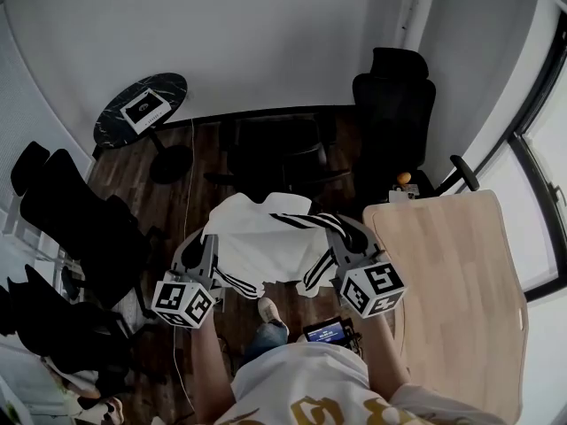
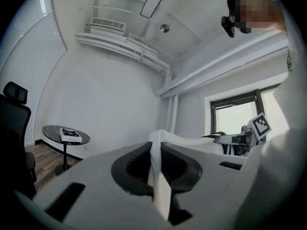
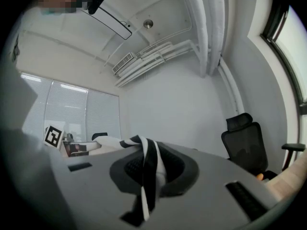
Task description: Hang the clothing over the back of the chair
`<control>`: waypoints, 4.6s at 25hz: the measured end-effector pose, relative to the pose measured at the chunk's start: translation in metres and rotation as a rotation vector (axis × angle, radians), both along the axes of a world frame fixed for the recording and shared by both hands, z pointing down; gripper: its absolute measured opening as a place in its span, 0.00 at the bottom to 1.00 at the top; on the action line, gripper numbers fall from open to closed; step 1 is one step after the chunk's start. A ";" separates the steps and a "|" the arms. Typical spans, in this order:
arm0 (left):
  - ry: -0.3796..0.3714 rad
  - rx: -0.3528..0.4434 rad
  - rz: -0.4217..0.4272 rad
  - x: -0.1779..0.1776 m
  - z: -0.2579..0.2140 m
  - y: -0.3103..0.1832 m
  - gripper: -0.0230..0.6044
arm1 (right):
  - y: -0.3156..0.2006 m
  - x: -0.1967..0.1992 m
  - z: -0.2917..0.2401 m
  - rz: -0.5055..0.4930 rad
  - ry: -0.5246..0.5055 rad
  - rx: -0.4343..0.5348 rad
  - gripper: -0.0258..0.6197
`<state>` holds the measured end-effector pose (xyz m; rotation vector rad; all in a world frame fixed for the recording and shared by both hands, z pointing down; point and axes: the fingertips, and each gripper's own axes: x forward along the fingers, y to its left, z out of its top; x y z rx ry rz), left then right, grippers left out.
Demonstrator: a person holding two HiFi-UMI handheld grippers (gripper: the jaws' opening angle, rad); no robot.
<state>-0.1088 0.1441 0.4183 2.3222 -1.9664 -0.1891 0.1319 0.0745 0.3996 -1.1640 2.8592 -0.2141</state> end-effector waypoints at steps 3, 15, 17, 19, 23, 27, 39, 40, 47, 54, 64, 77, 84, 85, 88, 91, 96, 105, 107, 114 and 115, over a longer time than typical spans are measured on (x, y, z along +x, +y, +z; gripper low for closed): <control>0.000 0.018 0.002 -0.004 -0.011 -0.017 0.10 | -0.016 -0.004 -0.012 0.000 0.004 0.022 0.07; 0.026 0.065 0.076 -0.038 -0.028 -0.146 0.10 | -0.124 -0.034 -0.029 0.050 0.016 0.048 0.07; 0.028 0.071 0.095 -0.046 -0.029 -0.169 0.10 | -0.144 -0.041 -0.031 0.066 0.017 0.051 0.07; 0.032 0.078 0.108 -0.055 -0.030 -0.189 0.10 | -0.162 -0.049 -0.032 0.079 0.017 0.052 0.07; 0.052 0.067 0.145 -0.072 -0.021 -0.228 0.10 | -0.191 -0.066 -0.026 0.112 0.027 0.044 0.07; 0.063 0.059 0.180 -0.080 -0.013 -0.250 0.10 | -0.206 -0.073 -0.022 0.146 0.030 0.048 0.07; 0.035 0.049 0.252 -0.083 -0.008 -0.270 0.10 | -0.222 -0.075 -0.022 0.175 0.048 0.053 0.07; 0.035 0.049 0.254 -0.085 -0.009 -0.272 0.10 | -0.224 -0.076 -0.021 0.174 0.048 0.052 0.07; 0.040 0.069 0.267 -0.084 -0.019 -0.281 0.10 | -0.235 -0.074 -0.028 0.171 0.040 0.070 0.07; -0.005 0.077 0.278 -0.083 -0.030 -0.295 0.10 | -0.250 -0.073 -0.042 0.171 0.062 0.121 0.07; -0.045 0.159 0.268 -0.095 -0.082 -0.315 0.10 | -0.277 -0.088 -0.099 0.161 0.069 0.252 0.07; -0.271 0.076 0.207 -0.118 -0.078 -0.388 0.10 | -0.348 -0.115 -0.113 0.138 0.137 0.295 0.07; -0.299 -0.033 0.230 -0.123 -0.027 -0.433 0.10 | -0.398 -0.122 -0.055 0.129 0.189 0.191 0.07; -0.313 -0.054 0.235 -0.124 -0.018 -0.439 0.10 | -0.404 -0.123 -0.046 0.126 0.205 0.177 0.07; -0.344 -0.127 0.251 -0.124 0.016 -0.453 0.10 | -0.420 -0.127 -0.013 0.108 0.272 0.125 0.07; -0.282 -0.170 0.266 -0.122 0.043 -0.463 0.10 | -0.436 -0.128 0.016 0.085 0.309 0.063 0.07; -0.234 -0.275 0.303 -0.118 0.092 -0.472 0.10 | -0.453 -0.130 0.068 0.028 0.398 -0.035 0.07; -0.398 -0.482 0.428 -0.103 0.160 -0.485 0.10 | -0.470 -0.131 0.133 -0.061 0.549 -0.130 0.07; -0.381 -0.526 0.452 -0.101 0.171 -0.485 0.10 | -0.470 -0.129 0.152 -0.081 0.611 -0.147 0.07; -0.430 -0.696 0.518 -0.104 0.204 -0.483 0.10 | -0.468 -0.132 0.187 -0.187 0.670 -0.214 0.10; -0.413 -0.758 0.549 -0.100 0.214 -0.479 0.10 | -0.466 -0.133 0.194 -0.213 0.665 -0.247 0.10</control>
